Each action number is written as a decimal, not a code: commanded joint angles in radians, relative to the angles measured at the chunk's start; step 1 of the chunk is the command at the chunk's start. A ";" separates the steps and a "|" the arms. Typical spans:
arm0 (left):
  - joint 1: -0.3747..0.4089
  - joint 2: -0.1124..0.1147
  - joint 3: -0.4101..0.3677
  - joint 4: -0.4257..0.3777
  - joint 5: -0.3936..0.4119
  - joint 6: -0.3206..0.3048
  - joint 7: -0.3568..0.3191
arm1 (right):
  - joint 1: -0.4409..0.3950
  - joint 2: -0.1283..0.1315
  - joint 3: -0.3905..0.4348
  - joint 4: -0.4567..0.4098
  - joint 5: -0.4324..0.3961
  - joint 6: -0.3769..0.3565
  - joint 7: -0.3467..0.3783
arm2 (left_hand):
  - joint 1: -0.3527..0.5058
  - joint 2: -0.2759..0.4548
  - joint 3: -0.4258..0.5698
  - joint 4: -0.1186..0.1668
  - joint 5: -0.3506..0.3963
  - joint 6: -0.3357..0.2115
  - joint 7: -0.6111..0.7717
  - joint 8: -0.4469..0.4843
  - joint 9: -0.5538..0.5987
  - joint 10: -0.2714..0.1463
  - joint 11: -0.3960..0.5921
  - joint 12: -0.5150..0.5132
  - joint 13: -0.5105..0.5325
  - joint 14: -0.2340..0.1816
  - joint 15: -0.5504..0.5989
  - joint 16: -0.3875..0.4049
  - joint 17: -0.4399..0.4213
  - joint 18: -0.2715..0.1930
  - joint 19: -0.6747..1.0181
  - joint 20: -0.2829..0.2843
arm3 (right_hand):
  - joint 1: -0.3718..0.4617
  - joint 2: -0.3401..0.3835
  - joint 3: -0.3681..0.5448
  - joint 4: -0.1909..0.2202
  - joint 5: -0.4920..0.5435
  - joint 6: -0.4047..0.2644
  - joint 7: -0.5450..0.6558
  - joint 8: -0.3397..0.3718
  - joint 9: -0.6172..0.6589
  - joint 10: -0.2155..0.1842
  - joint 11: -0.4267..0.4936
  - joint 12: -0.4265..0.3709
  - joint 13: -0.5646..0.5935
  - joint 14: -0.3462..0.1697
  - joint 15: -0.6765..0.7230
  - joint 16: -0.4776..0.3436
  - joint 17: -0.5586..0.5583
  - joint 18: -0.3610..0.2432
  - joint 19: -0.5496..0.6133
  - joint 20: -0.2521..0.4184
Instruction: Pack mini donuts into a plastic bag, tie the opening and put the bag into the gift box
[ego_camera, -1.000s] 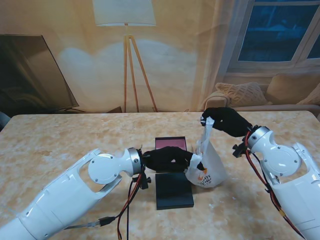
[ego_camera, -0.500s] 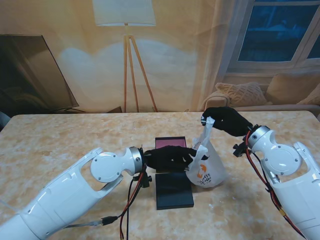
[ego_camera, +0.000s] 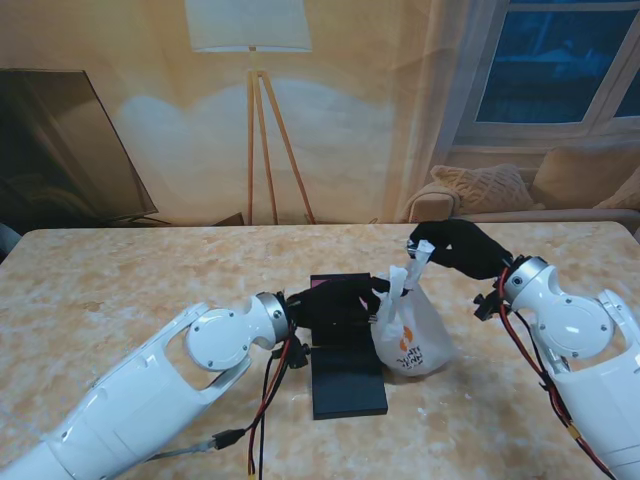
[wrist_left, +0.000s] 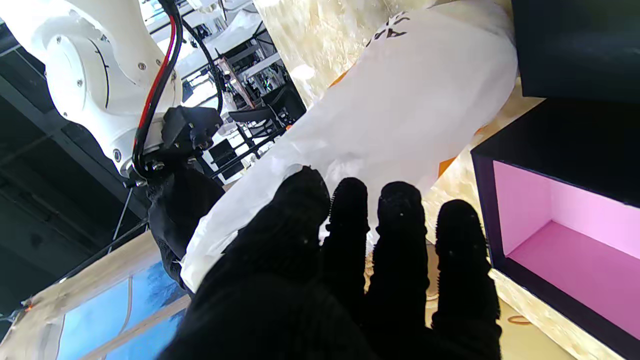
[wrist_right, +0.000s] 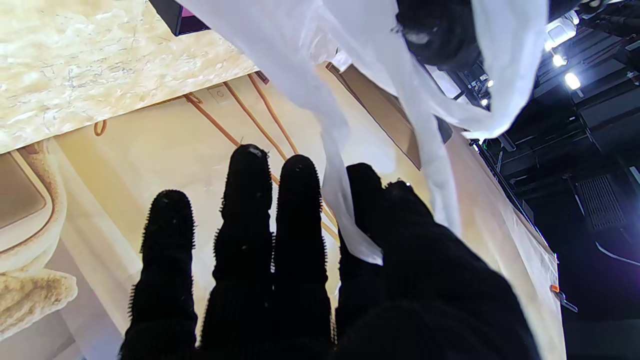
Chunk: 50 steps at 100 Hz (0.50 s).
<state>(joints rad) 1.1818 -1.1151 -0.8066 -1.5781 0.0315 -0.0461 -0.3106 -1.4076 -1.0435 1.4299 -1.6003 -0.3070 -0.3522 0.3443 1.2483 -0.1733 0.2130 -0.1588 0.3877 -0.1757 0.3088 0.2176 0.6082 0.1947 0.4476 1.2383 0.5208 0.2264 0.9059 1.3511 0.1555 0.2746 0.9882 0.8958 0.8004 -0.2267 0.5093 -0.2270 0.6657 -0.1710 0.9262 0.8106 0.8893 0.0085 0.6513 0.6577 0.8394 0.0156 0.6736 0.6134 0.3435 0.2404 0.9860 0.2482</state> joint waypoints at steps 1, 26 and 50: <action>0.008 -0.008 -0.006 -0.013 -0.002 0.012 -0.023 | -0.016 -0.001 0.005 -0.009 0.004 -0.006 0.011 | 0.042 0.046 -0.040 0.023 -0.008 0.000 0.020 0.014 -0.036 0.000 0.013 -0.022 -0.014 -0.009 -0.003 -0.023 -0.015 -0.009 0.014 -0.009 | 0.117 0.003 0.127 0.062 0.022 -0.139 0.022 0.040 -0.009 0.007 -0.009 0.005 -0.017 0.001 -0.007 -0.016 -0.015 0.006 0.019 0.014; 0.021 -0.009 -0.010 -0.029 0.023 0.029 -0.003 | -0.026 -0.002 0.017 -0.021 0.023 -0.010 0.010 | 0.042 0.087 -0.108 0.041 0.002 0.028 0.024 0.017 -0.085 0.011 0.045 -0.110 -0.034 -0.003 -0.040 -0.057 -0.022 -0.009 0.010 -0.012 | 0.111 0.001 0.133 0.058 0.021 -0.140 0.019 0.043 -0.010 0.008 -0.011 0.009 -0.018 -0.001 -0.008 -0.015 -0.012 0.009 0.022 0.016; 0.039 -0.019 -0.021 -0.049 0.027 0.061 0.036 | -0.027 0.002 0.019 -0.021 0.035 -0.023 0.027 | 0.042 0.059 -0.076 0.059 0.070 0.039 0.086 0.049 -0.131 0.025 0.063 -0.204 -0.065 0.005 -0.088 -0.112 -0.032 -0.010 0.006 -0.018 | 0.109 -0.003 0.138 0.057 0.024 -0.142 0.016 0.044 -0.007 0.005 -0.014 0.008 -0.016 -0.001 -0.009 -0.014 -0.016 0.009 0.020 0.015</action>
<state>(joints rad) 1.2119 -1.1268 -0.8204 -1.6099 0.0709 0.0045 -0.2546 -1.4250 -1.0411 1.4516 -1.6158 -0.2714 -0.3694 0.3520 1.2483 -0.1230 0.1071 -0.1180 0.4266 -0.1257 0.3608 0.2424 0.4990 0.2197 0.4957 1.0379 0.4716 0.2285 0.8293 1.2576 0.1341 0.2749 0.9882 0.8941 0.8004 -0.2267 0.5171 -0.2270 0.6657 -0.1678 0.9259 0.8178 0.8893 0.0085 0.6505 0.6577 0.8394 0.0159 0.6736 0.6134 0.3406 0.2483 0.9860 0.2482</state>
